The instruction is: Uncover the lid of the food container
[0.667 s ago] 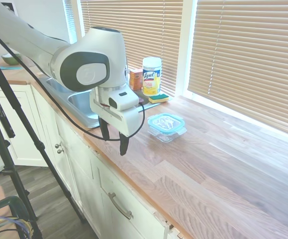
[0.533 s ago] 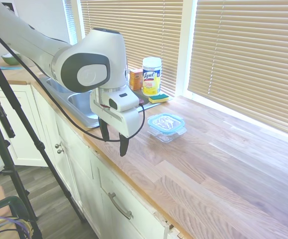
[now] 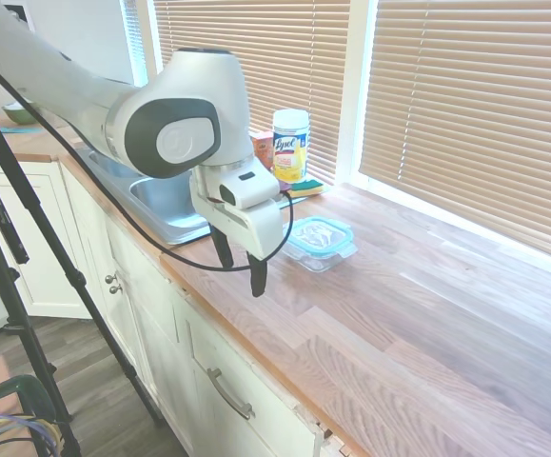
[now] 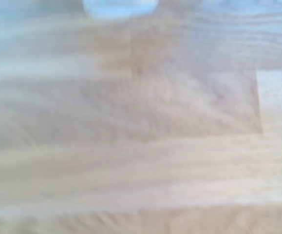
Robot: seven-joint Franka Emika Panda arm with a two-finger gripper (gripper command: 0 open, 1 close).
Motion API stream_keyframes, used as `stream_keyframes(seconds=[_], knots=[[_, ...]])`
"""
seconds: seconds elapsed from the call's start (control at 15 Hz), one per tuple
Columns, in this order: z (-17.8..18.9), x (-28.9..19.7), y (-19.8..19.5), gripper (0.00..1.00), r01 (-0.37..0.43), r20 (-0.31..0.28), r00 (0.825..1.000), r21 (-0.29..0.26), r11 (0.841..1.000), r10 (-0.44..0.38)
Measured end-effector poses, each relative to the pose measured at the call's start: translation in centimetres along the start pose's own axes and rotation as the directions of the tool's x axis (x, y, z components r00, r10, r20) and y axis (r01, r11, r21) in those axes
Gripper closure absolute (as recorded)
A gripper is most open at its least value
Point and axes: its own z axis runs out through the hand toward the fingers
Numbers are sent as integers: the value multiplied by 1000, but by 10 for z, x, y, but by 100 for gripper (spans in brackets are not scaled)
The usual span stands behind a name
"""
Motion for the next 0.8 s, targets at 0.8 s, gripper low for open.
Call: stream_keyframes(seconds=[0.8], knots=[[62, 197, -30, 0, -293, 546, 837, 394, 871, 35]])
